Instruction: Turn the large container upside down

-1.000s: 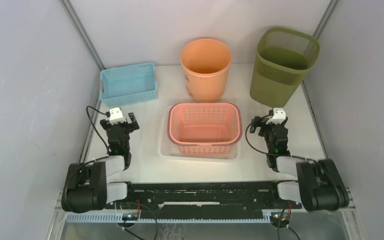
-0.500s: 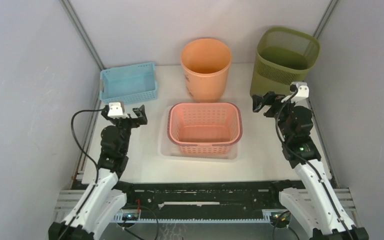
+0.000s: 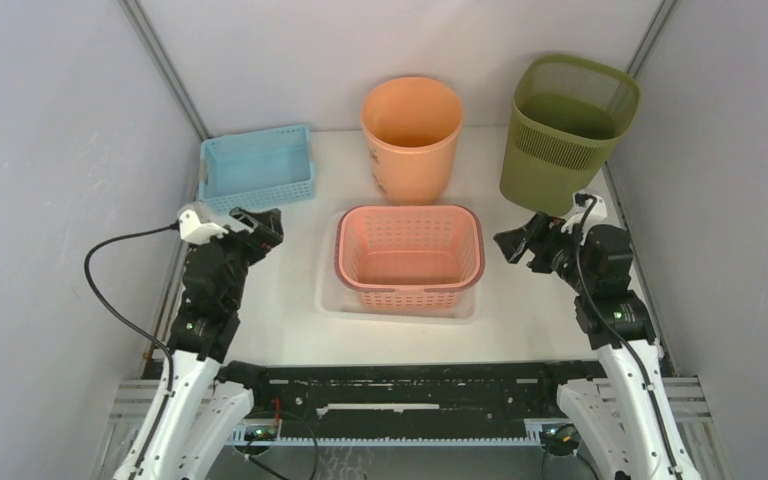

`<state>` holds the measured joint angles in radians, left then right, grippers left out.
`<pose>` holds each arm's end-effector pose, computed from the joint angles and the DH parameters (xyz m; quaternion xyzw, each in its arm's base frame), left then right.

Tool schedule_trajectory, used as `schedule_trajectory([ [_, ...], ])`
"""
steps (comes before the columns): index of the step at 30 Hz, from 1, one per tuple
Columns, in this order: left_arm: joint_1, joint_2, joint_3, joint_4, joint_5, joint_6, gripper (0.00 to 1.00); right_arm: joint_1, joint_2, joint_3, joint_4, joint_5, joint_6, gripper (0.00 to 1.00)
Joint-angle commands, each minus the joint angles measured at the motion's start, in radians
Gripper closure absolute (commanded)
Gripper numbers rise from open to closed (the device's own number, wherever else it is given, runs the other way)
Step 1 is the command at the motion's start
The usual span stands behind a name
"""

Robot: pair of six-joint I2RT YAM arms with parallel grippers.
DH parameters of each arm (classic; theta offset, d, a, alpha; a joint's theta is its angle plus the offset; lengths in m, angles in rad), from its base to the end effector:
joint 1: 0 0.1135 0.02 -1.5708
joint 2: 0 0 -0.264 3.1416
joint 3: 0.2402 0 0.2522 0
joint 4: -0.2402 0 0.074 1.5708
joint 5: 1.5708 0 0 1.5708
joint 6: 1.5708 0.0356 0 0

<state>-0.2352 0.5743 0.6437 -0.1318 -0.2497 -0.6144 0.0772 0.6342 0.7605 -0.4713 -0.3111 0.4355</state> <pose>0.1449 -0.0257 0.3270 -0.2200 0.6941 -0.1973 0.6564 0.1431 0.0220 0.3238 0.0563 0.8111 0.2667 0.5176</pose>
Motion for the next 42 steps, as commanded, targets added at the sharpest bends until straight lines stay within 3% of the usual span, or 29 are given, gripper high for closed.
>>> schedule_trajectory([
  [1,0.071,0.016,-0.060,-0.137,0.053,-0.179,0.01,0.047,0.031,0.012,-0.019,-0.042,0.029,0.11],
  [4,0.071,0.080,-0.018,-0.201,0.079,-0.183,0.00,0.129,0.060,0.015,-0.017,0.021,0.024,0.15],
  [8,0.019,0.199,0.064,-0.240,0.224,-0.103,0.00,0.266,0.127,0.045,-0.026,0.163,0.010,0.18],
  [12,-0.130,0.219,0.130,-0.292,0.131,-0.019,0.00,0.363,0.222,0.103,-0.048,0.283,-0.002,0.24],
  [18,-0.260,0.199,0.176,-0.331,0.046,0.062,0.00,0.455,0.368,0.199,-0.124,0.470,0.005,0.28],
  [27,-0.392,0.310,0.251,-0.408,-0.103,0.079,0.00,0.508,0.529,0.282,-0.157,0.560,0.015,0.30],
  [41,-0.454,0.385,0.254,-0.367,-0.126,0.051,0.00,0.542,0.639,0.308,-0.126,0.556,0.027,0.40],
  [42,-0.456,0.390,0.254,-0.363,-0.125,0.050,0.00,0.542,0.645,0.310,-0.124,0.552,0.024,0.45],
])
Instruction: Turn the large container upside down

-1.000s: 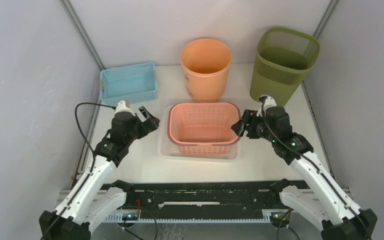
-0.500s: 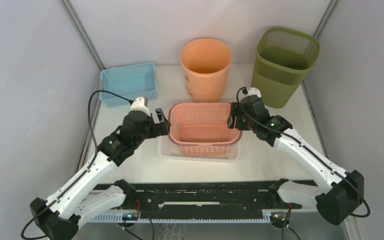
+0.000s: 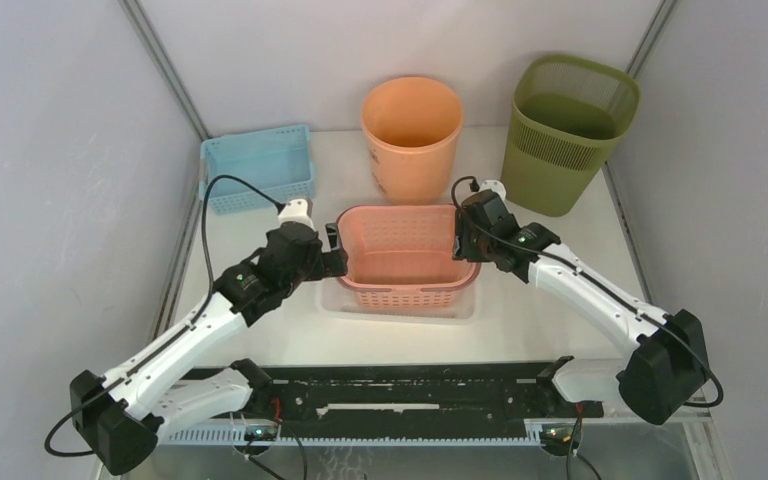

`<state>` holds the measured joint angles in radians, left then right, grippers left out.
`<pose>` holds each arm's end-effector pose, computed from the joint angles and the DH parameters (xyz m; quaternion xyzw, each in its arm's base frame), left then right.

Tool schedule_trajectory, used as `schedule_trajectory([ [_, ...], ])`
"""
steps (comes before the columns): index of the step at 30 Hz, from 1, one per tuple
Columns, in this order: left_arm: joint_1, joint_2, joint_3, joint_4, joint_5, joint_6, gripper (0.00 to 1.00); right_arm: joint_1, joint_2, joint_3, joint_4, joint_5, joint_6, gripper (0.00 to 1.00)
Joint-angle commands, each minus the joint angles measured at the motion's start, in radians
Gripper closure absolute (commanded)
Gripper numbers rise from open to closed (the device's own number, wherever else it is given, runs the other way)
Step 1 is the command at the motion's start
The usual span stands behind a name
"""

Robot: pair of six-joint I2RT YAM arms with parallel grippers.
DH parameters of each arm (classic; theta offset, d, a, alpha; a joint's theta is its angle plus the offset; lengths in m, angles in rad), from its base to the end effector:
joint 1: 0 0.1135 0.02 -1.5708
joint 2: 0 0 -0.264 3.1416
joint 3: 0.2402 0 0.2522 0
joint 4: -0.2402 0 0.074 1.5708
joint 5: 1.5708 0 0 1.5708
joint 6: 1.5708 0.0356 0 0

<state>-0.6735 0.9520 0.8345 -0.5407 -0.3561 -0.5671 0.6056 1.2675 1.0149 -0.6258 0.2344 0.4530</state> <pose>0.1657 -0.1164 0.2937 -0.0309 0.8864 -0.1227 0.4453 0.2207 0.1427 0.2787 -0.0316 0.9345 0.0752 0.3464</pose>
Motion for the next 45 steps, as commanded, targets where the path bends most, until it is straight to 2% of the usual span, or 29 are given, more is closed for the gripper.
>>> schedule_trajectory([
  [1,-0.020,0.016,0.063,0.046,-0.017,0.003,0.00,0.014,0.015,0.057,0.031,0.003,0.006,0.52],
  [2,-0.022,0.018,0.063,0.047,-0.019,0.001,0.00,0.014,0.021,0.060,0.031,0.001,0.005,0.59],
  [3,-0.024,0.018,0.064,0.047,-0.019,0.002,0.00,0.015,0.025,0.063,0.029,0.001,0.004,0.75],
  [4,-0.024,0.018,0.065,0.046,-0.018,0.002,0.00,0.015,0.026,0.066,0.029,0.000,0.003,0.84],
  [7,-0.024,0.004,0.072,0.036,-0.014,0.008,0.00,0.016,0.016,0.077,0.028,-0.001,-0.004,1.00],
  [13,-0.021,-0.075,0.180,-0.067,-0.028,0.028,0.00,0.010,-0.030,0.157,-0.019,0.020,-0.040,1.00],
  [22,-0.021,-0.221,0.393,-0.184,-0.005,0.031,0.00,0.003,-0.108,0.412,-0.222,0.188,-0.120,1.00],
  [27,-0.022,-0.216,0.380,-0.179,-0.022,0.031,0.00,-0.037,-0.184,0.485,-0.363,0.265,-0.161,1.00],
  [34,-0.022,-0.056,0.295,-0.057,0.069,0.014,0.00,-0.127,-0.305,0.555,-0.551,0.369,-0.179,1.00],
  [42,-0.055,0.199,0.262,0.090,0.156,-0.010,0.00,-0.269,-0.351,0.562,-0.627,0.524,-0.261,1.00],
  [45,-0.088,0.283,0.287,0.107,0.161,-0.013,0.00,-0.291,-0.372,0.569,-0.610,0.466,-0.260,1.00],
])
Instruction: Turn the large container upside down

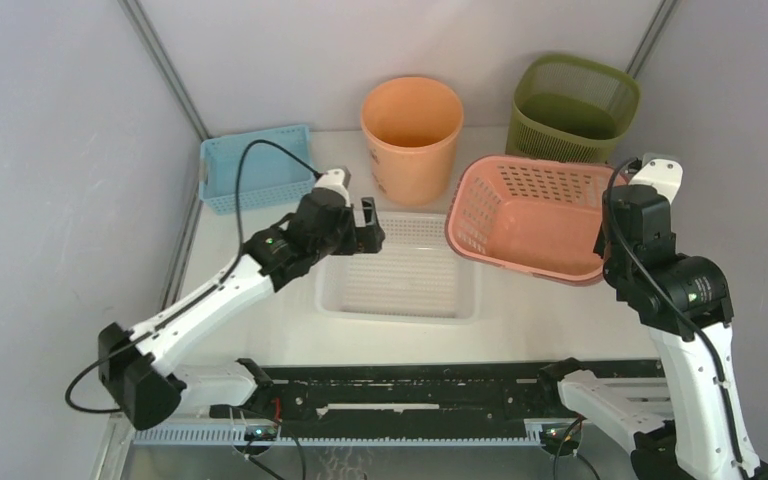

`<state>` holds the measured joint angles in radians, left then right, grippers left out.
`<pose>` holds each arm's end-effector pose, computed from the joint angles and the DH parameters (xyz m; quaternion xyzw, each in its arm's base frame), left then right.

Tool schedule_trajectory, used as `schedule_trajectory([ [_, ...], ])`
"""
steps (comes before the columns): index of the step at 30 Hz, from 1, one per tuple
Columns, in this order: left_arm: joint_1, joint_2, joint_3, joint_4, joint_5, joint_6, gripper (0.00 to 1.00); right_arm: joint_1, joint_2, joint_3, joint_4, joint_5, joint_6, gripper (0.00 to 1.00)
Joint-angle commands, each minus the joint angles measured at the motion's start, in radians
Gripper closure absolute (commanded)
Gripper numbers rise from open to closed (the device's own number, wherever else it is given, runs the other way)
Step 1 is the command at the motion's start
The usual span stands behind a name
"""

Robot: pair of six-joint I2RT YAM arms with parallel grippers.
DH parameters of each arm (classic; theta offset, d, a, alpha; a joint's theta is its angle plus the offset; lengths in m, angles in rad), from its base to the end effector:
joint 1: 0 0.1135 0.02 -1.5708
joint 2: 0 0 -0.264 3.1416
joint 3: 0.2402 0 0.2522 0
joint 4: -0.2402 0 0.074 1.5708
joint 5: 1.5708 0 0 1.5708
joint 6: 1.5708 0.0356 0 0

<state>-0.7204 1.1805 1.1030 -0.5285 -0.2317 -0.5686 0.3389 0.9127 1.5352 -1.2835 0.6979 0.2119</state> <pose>0.1991 -0.1639 0.3366 0.0133 0.8815 -0.1950 0.4299 0.1043 0.0125 0.4518 0.0964 0.8520 -0.1833 0.4809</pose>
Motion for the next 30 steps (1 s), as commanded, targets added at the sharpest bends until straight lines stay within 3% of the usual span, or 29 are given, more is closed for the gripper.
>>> schedule_trajectory([
  [1,-0.052,0.075,0.020,0.105,0.032,-0.012,0.00,-0.039,-0.024,0.047,0.061,-0.035,-0.019,1.00],
  [9,-0.078,0.262,-0.023,0.227,0.026,-0.076,0.00,-0.126,-0.026,-0.010,0.136,-0.153,-0.018,1.00],
  [16,-0.064,0.318,-0.109,0.248,-0.120,-0.168,0.00,-0.222,-0.040,-0.110,0.226,-0.318,-0.016,1.00],
  [30,0.219,0.096,-0.358,0.190,-0.184,-0.162,0.00,-0.216,-0.017,-0.141,0.256,-0.338,-0.021,1.00],
])
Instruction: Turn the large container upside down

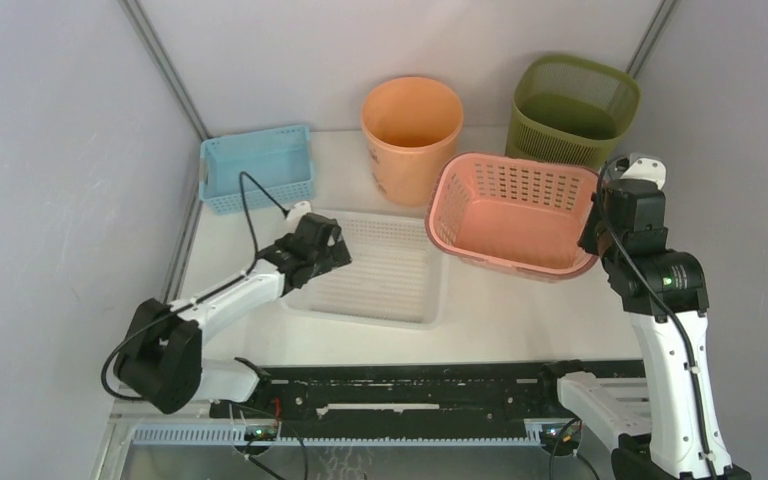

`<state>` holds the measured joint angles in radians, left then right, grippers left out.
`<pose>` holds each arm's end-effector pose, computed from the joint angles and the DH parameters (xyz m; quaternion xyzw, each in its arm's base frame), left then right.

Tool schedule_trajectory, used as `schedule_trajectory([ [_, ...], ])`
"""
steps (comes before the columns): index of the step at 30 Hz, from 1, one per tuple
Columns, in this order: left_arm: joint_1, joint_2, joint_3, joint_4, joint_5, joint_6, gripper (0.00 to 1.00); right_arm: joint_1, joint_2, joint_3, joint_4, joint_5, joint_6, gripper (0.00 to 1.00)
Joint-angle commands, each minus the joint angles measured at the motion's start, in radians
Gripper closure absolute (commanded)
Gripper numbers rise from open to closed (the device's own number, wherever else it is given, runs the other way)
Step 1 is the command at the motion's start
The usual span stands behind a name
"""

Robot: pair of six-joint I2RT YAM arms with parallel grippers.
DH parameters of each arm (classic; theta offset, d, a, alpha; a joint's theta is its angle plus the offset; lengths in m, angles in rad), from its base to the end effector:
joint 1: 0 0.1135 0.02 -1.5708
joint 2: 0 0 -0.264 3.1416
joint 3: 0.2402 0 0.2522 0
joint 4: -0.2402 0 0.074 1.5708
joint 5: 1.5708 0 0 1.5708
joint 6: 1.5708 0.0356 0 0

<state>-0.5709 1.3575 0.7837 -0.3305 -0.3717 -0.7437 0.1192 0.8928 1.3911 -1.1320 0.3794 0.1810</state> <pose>0.2330 -0.1343 0.2047 -0.1404 0.9200 -0.0582 0.3612 0.1279 0.0020 0.4255 0.1122 0.8732 -0.1000 0.4637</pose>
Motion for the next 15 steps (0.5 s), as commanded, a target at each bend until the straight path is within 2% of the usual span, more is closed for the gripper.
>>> schedule_trajectory([
  [1,0.098,-0.095,-0.049,-0.013,-0.041,0.019,0.00,0.006,0.008,0.005,0.107,-0.030,0.008,1.00],
  [7,0.267,-0.255,-0.127,-0.044,-0.033,0.052,0.00,0.096,0.094,0.059,0.095,-0.018,0.003,1.00],
  [11,0.296,-0.355,-0.124,-0.066,-0.061,0.043,0.00,0.238,0.204,0.151,0.049,0.137,0.002,1.00],
  [15,0.367,-0.377,-0.085,-0.097,-0.086,0.053,0.00,0.332,0.295,0.261,-0.012,0.248,-0.001,1.00],
])
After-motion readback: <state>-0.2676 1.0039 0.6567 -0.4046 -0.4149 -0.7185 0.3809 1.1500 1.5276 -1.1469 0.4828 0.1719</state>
